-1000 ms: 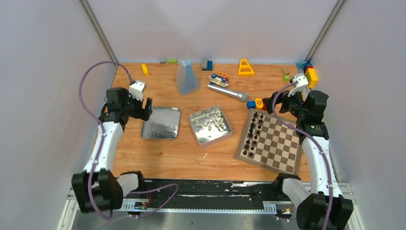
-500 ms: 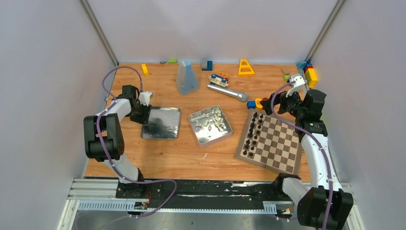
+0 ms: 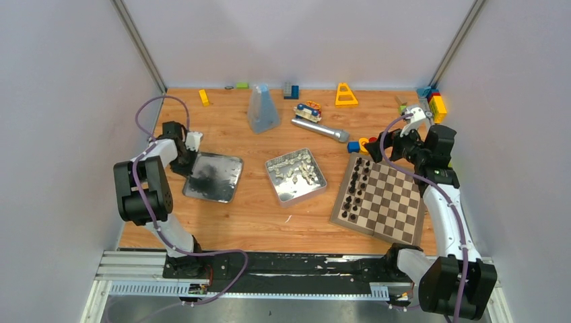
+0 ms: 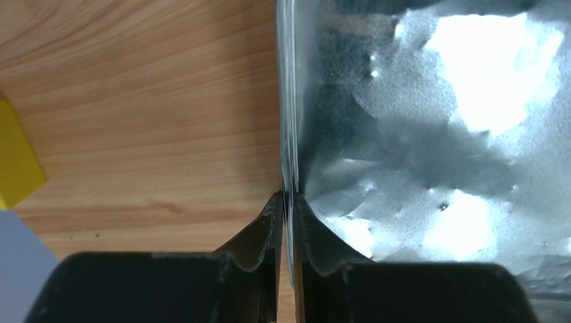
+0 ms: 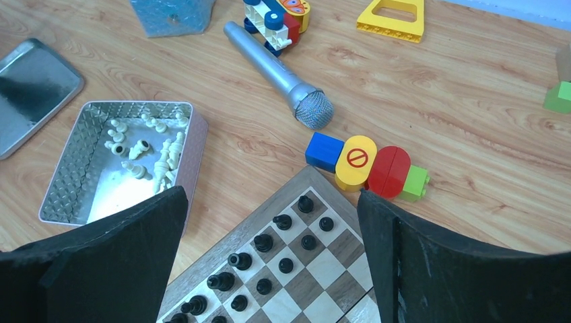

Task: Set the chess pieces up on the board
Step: Move the storage box to the center of the board, then move the chessboard to the center of the board.

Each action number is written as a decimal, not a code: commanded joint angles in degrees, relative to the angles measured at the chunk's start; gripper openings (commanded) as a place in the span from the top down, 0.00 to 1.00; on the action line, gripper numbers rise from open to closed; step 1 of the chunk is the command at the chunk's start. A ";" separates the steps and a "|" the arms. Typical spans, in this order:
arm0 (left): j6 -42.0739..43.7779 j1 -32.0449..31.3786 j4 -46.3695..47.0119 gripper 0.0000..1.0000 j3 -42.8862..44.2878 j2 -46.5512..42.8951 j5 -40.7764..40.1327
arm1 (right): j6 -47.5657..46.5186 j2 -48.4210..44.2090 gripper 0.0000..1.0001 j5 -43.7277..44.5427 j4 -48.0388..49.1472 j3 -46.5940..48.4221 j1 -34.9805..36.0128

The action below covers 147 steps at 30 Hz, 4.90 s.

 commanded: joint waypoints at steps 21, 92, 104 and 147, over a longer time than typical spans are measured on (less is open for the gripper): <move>-3.60 -18.24 -3.89 0.17 9.46 -11.13 17.32 | -1.51 2.35 0.00 -3.44 -1.56 2.06 0.08; 21.82 -28.46 -8.91 0.66 14.26 3.20 -4.57 | -21.63 12.53 0.04 20.38 -20.46 -3.50 -23.86; 17.08 -28.26 -5.84 0.44 14.02 -0.67 -4.23 | -23.03 19.67 0.09 16.92 -20.82 -4.69 -25.36; 16.82 -63.28 8.55 0.00 -4.74 -22.51 10.94 | -21.65 25.80 0.00 3.48 -27.08 -1.09 -19.10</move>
